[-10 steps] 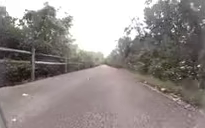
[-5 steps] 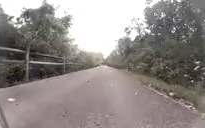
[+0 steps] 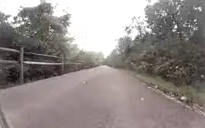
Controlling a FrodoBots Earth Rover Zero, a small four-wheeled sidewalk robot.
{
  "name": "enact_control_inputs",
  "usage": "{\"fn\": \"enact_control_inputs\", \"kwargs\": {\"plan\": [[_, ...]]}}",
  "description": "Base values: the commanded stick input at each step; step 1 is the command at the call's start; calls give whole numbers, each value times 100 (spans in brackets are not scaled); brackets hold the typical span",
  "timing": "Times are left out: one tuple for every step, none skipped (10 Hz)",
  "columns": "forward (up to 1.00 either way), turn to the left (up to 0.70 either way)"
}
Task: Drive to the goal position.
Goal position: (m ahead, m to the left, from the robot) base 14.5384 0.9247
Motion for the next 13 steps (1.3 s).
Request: {"fn": "enact_control_inputs", "kwargs": {"plan": [[70,0],[70,0],[70,0],[70,0],[70,0],[70,0],[70,0],[70,0],[70,0],[70,-17],[70,-2],[70,0],[70,0]]}}
